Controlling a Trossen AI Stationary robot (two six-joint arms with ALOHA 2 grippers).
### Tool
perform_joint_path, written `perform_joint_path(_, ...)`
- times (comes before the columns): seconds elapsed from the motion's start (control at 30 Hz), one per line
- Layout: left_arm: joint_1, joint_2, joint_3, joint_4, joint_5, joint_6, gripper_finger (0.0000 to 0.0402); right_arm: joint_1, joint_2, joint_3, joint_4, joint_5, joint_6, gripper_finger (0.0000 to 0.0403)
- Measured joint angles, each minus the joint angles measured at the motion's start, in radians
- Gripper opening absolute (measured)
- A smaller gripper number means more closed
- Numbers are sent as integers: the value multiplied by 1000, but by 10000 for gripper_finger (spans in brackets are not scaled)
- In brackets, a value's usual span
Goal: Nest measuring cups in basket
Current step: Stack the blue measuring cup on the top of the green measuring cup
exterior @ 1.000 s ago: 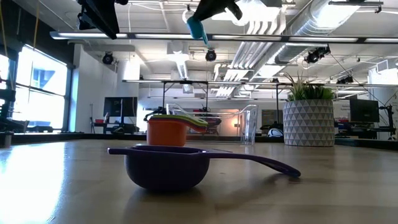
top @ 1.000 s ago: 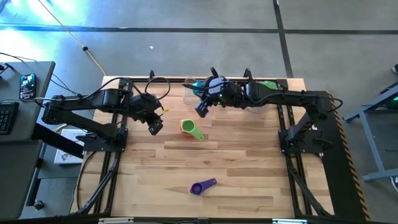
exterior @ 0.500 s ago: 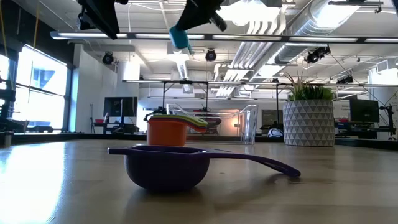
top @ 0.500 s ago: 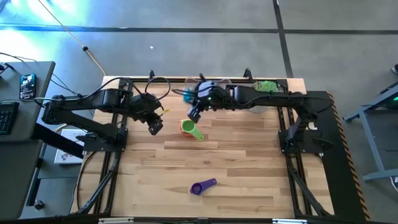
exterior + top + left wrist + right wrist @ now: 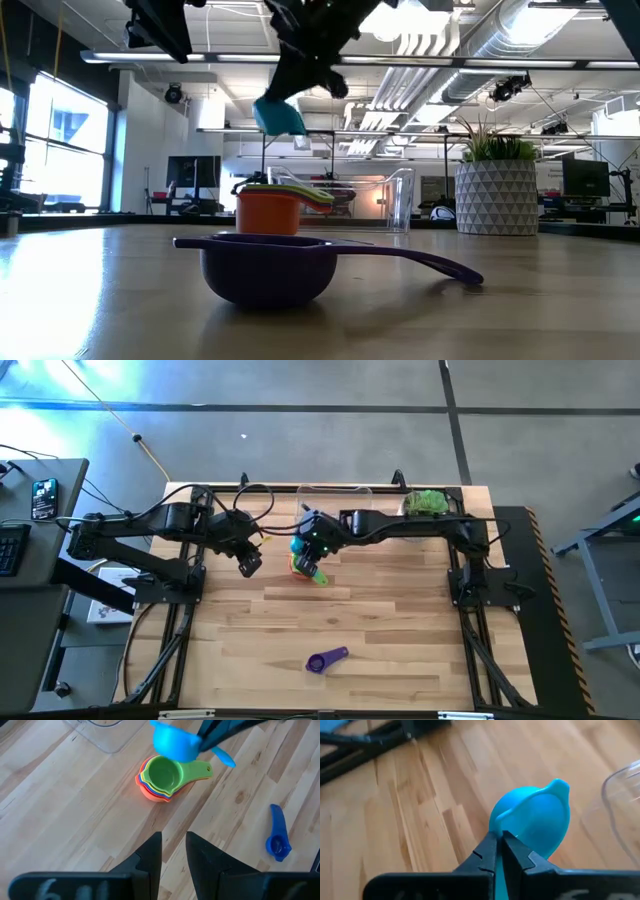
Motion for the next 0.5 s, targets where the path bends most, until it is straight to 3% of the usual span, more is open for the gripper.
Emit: perform_joint_path(0.5, 0, 0, 0, 2, 0, 0, 78, 0, 102, 0, -51, -35, -77, 0)
